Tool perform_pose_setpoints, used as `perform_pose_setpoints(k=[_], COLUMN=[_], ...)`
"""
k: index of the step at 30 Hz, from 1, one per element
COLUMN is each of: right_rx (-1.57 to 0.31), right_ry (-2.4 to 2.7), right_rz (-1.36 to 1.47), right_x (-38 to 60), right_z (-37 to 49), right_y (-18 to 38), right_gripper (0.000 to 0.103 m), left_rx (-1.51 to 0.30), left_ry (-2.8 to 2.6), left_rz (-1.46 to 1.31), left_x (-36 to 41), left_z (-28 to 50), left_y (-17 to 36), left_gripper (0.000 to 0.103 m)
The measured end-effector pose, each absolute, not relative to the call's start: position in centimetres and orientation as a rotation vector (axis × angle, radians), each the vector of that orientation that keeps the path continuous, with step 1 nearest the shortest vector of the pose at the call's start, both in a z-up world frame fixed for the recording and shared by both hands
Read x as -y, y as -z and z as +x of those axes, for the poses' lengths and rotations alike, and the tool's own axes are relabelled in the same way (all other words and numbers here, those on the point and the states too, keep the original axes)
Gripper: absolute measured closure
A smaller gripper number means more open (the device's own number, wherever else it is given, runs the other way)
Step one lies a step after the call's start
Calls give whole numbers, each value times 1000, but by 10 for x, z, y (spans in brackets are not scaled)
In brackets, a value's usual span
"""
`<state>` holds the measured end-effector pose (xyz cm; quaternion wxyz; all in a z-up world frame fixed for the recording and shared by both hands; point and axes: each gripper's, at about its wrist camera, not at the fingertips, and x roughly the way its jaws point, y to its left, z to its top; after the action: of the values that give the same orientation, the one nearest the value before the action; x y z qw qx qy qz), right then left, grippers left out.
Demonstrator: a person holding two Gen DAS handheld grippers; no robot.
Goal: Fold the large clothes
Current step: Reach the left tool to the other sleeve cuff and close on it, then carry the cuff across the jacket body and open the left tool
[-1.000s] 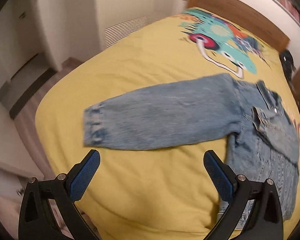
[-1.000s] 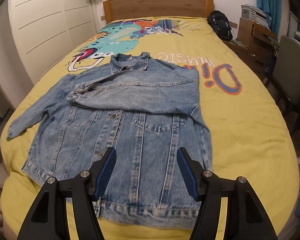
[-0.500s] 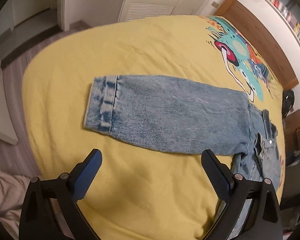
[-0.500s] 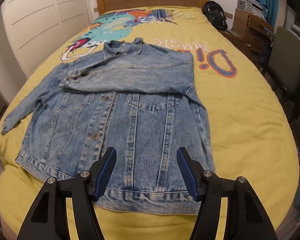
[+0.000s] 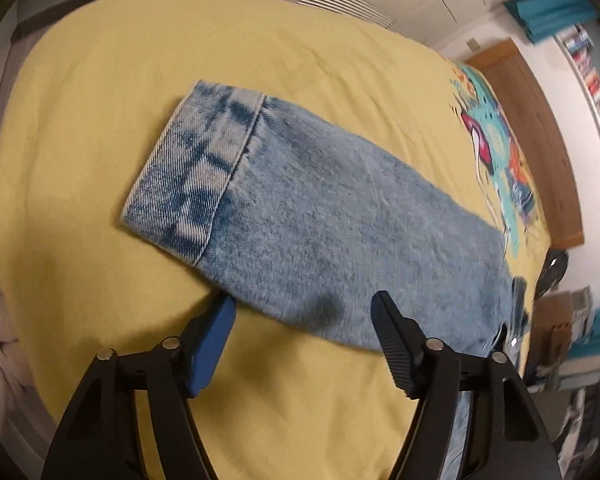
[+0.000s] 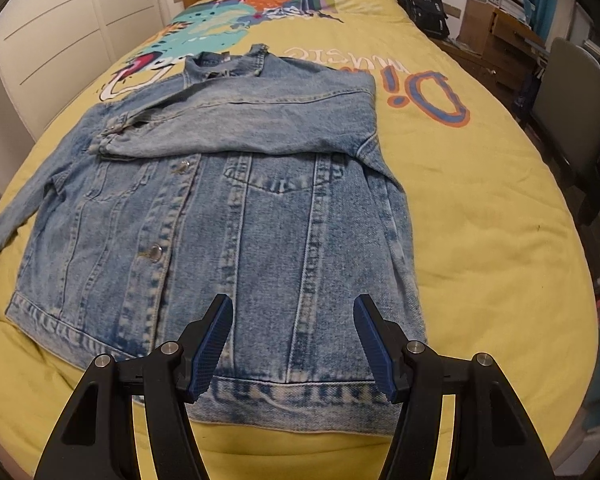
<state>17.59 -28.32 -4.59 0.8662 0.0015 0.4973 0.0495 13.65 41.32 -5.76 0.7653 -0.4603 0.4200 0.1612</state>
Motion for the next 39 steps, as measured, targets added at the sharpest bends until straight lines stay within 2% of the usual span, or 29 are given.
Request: perform_pose_setpoints(k=[3,6,12,14,20,30,39], right_rx=[-1053,-1057,-1060,-1060,-1057,-1045,-1022], right_ry=[-94,-84,-68,-67,-70,-78,-74], right_rz=[-6,-9,-8,-8,-11,12,42], right_x=[286,289,296,297,300,308,326], right_z=[179,180,181,180,179,177,175], right_y=[48,49,48,48,48,48,46], right_gripper=[39,39,39,39,39,39,39], left_rx=[-867,-821,-787,-814,-812,-744,-711], left_ry=[-353,-357,-367,-394,-374,-257,-141], left_rz=[-1056,-1108,-1171,-1160,-1123,-1083,-1011], left_x=[-425,-435,-453,-459,-460,-436,-380], left_z=[132,127,116,114,112,131,181], left_y=[60,61,63,62,50,6,-42], left_gripper=[43,49,78,94,99,100,100])
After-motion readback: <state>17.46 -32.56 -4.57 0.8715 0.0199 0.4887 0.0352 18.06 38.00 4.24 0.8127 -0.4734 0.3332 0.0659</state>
